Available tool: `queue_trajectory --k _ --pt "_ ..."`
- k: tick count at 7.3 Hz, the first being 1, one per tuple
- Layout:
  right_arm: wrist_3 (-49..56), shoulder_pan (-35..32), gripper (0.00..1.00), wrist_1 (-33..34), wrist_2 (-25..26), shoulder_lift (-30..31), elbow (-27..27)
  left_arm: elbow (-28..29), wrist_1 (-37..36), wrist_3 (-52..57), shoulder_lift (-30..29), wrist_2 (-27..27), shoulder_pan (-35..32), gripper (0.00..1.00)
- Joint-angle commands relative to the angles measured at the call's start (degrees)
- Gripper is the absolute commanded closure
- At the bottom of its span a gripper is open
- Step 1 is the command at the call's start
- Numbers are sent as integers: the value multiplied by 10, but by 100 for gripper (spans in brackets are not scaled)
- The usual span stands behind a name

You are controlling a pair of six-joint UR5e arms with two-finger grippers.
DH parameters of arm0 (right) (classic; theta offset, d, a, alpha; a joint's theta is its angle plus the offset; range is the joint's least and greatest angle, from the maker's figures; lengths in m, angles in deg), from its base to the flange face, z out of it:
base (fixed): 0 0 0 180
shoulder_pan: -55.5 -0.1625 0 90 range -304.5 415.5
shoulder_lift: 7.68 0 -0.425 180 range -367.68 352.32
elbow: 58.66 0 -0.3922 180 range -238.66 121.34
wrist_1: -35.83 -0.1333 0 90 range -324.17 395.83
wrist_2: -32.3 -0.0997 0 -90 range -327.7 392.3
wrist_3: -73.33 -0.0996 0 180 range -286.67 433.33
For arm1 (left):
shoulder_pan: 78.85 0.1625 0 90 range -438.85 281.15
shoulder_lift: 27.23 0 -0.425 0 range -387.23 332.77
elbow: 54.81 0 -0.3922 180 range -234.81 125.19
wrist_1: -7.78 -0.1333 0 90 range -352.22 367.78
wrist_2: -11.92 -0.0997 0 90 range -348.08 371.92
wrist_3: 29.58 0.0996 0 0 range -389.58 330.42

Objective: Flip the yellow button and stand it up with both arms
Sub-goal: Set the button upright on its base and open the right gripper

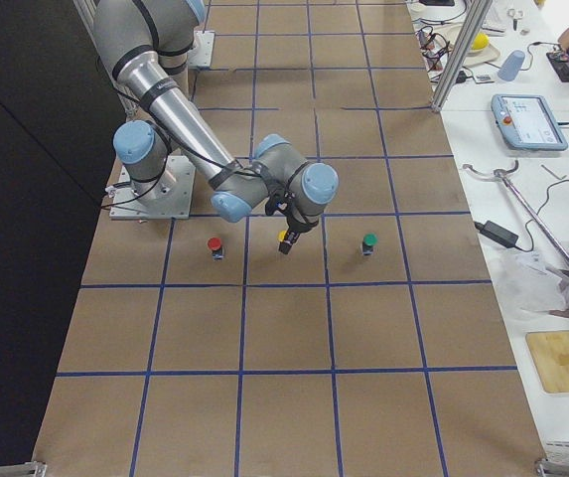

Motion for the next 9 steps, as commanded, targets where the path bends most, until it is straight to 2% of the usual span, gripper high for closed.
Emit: queue_trajectory --k 1,2,5,6,7,8,9 --pt "-79 -41 0 -23 -2 51 -20 1 0 -3 3 4 0 0" --pt "-112 -72 1 -31 3 70 -22 1 1 -3 4 4 0 0" --pt "-283 -156 3 -151 -5 125 -68 1 1 -8 6 3 0 0" --pt "-339 -174 3 -191 -18 131 -88 1 1 -21 8 2 0 0" --pt "-418 -194 3 -219 -74 136 -112 1 1 -22 7 0 0 0" --pt "-471 -230 3 -248 -82 134 -141 1 1 -22 8 -1 0 0" --pt "-566 -258 3 -265 -83 134 -161 1 1 -22 7 -1 0 0"
